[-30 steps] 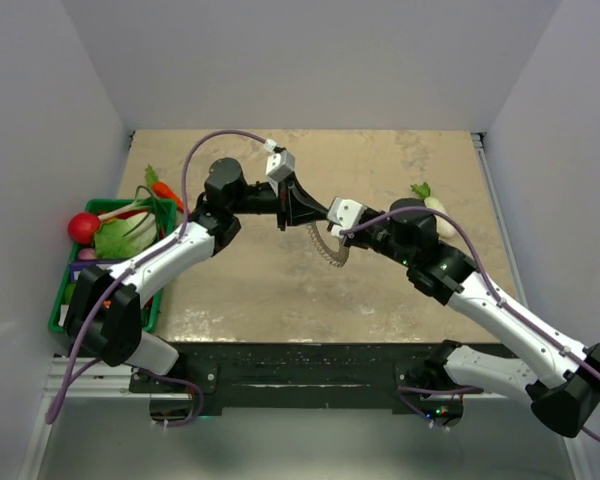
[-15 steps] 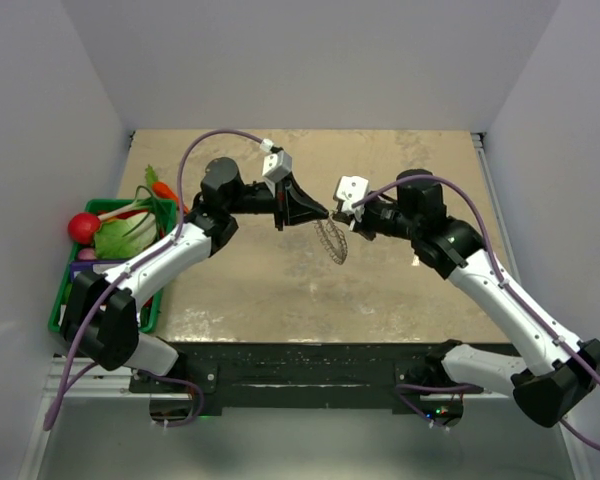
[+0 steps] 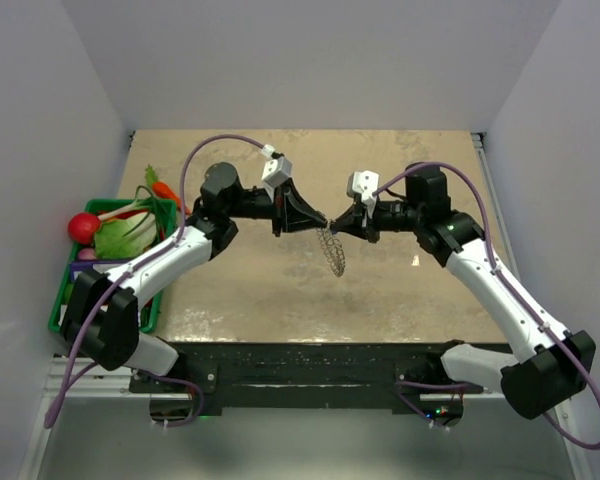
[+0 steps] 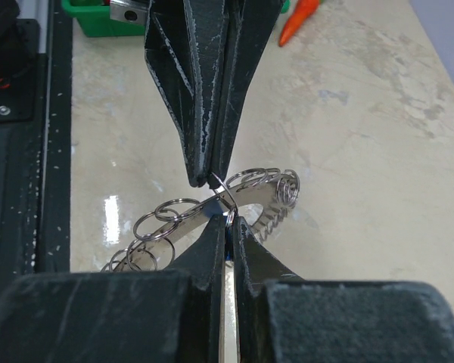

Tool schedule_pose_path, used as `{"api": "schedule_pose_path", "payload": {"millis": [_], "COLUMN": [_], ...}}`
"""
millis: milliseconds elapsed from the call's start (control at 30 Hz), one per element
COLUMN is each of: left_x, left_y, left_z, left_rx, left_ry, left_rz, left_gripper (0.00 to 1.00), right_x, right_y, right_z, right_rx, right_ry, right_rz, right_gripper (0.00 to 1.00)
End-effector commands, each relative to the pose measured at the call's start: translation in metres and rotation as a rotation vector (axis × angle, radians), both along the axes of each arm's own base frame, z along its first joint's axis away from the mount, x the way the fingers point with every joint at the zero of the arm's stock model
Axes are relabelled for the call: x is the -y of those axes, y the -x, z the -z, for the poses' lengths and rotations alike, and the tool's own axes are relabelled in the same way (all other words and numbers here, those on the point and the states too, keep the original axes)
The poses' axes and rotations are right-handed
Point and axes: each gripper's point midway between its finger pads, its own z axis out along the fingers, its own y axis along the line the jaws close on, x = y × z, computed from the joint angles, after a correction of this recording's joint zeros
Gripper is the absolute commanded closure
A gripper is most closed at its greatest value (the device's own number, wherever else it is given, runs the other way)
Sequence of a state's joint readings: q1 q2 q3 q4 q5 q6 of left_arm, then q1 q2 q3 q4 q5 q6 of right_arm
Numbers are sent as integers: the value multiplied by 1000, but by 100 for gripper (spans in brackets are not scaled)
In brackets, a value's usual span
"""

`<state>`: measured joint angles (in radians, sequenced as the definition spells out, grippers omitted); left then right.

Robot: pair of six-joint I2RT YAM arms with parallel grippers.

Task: Remove the keys from the keyring
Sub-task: Remove the key from the keyring.

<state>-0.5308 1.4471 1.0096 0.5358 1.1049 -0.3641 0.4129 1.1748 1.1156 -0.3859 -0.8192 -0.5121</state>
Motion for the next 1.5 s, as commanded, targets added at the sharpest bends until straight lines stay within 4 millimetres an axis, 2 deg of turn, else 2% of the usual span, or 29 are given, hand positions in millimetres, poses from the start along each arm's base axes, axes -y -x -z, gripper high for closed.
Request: {"api": "schedule_pose_path", "payload": {"millis": [0,100,233,467,533,667,767,867,967,1133,1267,1467], "left_x": [-19,-22,-21,-22,-23,-21,-13,-10,-12,-14,-16,-14], "left_y": [52,61,58,60,61,59,52,54,55,48,51,50], "left_z": [-38,-39,-37,-39,-38,-32,-20,-5,-9,3,9,17], "left_rx": [92,96,86,98,97,102,122,206,217,266,286,302], "left_ry": [83,100,88,88,86,59,-8,-92,-85,-144,-185,-224], "left_rz": [211,241,237,242,244,252,247,243,246,230,242,233], "left_gripper": [100,100,100,100,100,100,100,100,100,100,100,100], "right_x": [21,17,13,4,3,4,7,11,12,14,12,14], "right_y": [-28,-23,-17,-6,-6,-4,3,13,21,31,39,32], "right_z": [38,44,47,69,63,32,13,6,1,-11,-23,-16], "right_rx": [-39,-49,-75,-201,-184,-85,-24,-17,-23,-3,22,19], "right_ry": [89,79,71,80,74,40,43,65,61,43,18,45], "right_rz": [127,100,62,-35,-39,-57,-87,-120,-139,-154,-178,-159], "right_gripper": [100,100,100,100,100,100,100,100,100,100,100,100]}}
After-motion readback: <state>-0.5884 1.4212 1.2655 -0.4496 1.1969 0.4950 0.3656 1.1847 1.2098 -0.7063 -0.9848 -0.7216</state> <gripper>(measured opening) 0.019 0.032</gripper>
